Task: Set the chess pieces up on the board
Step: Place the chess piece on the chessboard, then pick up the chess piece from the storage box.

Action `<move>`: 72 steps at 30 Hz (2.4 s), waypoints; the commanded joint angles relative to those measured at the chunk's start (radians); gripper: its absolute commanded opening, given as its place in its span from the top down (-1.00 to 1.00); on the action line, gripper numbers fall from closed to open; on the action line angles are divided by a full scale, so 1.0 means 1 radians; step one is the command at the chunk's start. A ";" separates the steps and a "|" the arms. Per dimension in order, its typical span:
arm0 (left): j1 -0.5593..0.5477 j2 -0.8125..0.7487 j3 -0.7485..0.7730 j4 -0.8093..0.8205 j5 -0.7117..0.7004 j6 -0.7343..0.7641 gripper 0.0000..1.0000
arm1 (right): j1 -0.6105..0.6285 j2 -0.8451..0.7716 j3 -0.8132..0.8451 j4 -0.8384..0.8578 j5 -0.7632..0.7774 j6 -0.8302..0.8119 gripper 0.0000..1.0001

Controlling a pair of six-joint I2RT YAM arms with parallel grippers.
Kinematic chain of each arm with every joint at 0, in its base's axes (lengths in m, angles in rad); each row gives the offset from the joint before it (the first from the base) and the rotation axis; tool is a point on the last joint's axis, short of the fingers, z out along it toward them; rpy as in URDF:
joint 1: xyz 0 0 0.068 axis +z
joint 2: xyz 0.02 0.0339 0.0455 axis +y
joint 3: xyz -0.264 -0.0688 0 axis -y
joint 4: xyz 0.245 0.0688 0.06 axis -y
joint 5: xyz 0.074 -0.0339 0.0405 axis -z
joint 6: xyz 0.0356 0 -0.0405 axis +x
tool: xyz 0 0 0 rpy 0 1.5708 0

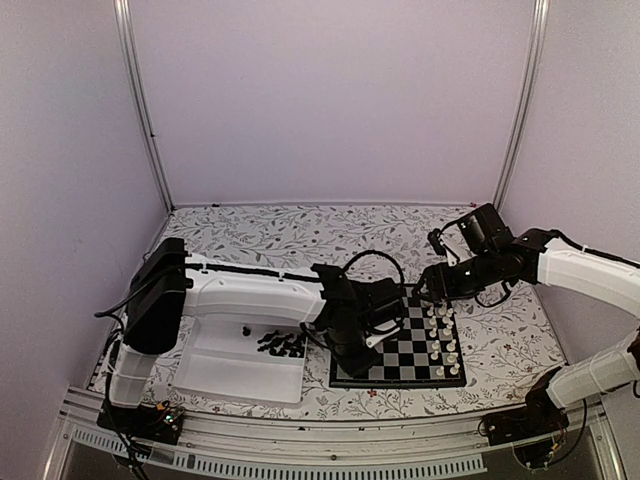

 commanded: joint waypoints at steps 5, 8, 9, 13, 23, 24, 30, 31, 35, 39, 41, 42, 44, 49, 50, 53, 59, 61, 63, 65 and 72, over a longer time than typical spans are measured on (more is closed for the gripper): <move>-0.010 0.031 0.031 -0.050 0.028 -0.016 0.85 | -0.012 -0.039 -0.023 -0.009 0.039 0.007 -0.32; -0.012 0.021 0.017 -0.052 0.036 -0.018 0.84 | -0.013 -0.036 -0.023 -0.007 0.037 0.004 -0.32; -0.012 0.018 0.014 -0.052 0.039 -0.017 0.84 | -0.013 -0.034 -0.023 -0.005 0.036 0.002 -0.32; -0.014 0.017 0.012 -0.054 0.046 -0.012 0.75 | -0.015 -0.025 -0.023 0.002 0.029 0.003 -0.32; -0.015 0.016 0.014 -0.036 0.040 -0.017 0.41 | -0.016 -0.011 -0.016 0.005 0.024 -0.002 -0.33; -0.015 0.010 0.011 -0.029 0.037 -0.016 0.39 | -0.017 -0.011 -0.017 0.005 0.024 -0.002 -0.33; -0.013 0.011 0.015 -0.023 0.041 -0.010 0.34 | -0.018 -0.007 -0.016 0.004 0.022 -0.003 -0.33; -0.014 0.008 0.015 -0.022 0.044 -0.009 0.34 | -0.019 -0.006 -0.016 0.004 0.021 -0.004 -0.33; -0.013 -0.037 0.007 -0.002 0.039 0.015 0.27 | -0.019 -0.003 -0.013 0.007 0.017 -0.003 -0.33; 0.012 -0.131 0.011 0.015 0.035 0.040 0.11 | -0.022 -0.004 -0.003 0.006 0.008 -0.004 -0.34; 0.037 -0.202 0.013 0.018 0.031 0.042 0.01 | -0.023 -0.003 -0.001 0.005 0.003 -0.006 -0.35; 0.049 -0.238 0.011 0.018 0.018 0.040 -0.03 | -0.023 -0.002 0.001 0.005 0.003 -0.006 -0.35; 0.076 -0.300 0.000 0.005 -0.021 0.021 -0.05 | -0.023 0.007 0.002 0.004 -0.002 -0.010 -0.35; 0.223 -0.389 -0.127 -0.114 -0.194 -0.123 0.12 | -0.025 0.032 0.011 0.026 -0.016 -0.009 -0.35; 0.262 -0.410 -0.175 -0.119 -0.213 -0.155 0.14 | -0.025 0.036 0.016 0.029 -0.017 -0.010 -0.35; 0.370 -0.461 -0.312 -0.123 -0.211 -0.228 0.23 | -0.024 0.061 0.036 0.034 -0.025 -0.016 -0.35; 0.475 -0.515 -0.481 -0.095 -0.219 -0.282 0.10 | -0.025 0.102 0.065 0.042 -0.033 -0.030 -0.35; 0.496 -0.509 -0.517 -0.083 -0.213 -0.285 0.08 | -0.024 0.112 0.069 0.047 -0.040 -0.029 -0.35; 0.515 -0.505 -0.545 -0.058 -0.189 -0.281 0.09 | -0.026 0.122 0.076 0.050 -0.042 -0.030 -0.35; 0.523 -0.502 -0.561 -0.036 -0.171 -0.275 0.11 | -0.025 0.130 0.082 0.050 -0.043 -0.030 -0.35; 0.524 -0.519 -0.599 0.022 -0.141 -0.314 0.27 | -0.026 0.140 0.089 0.048 -0.042 -0.035 -0.35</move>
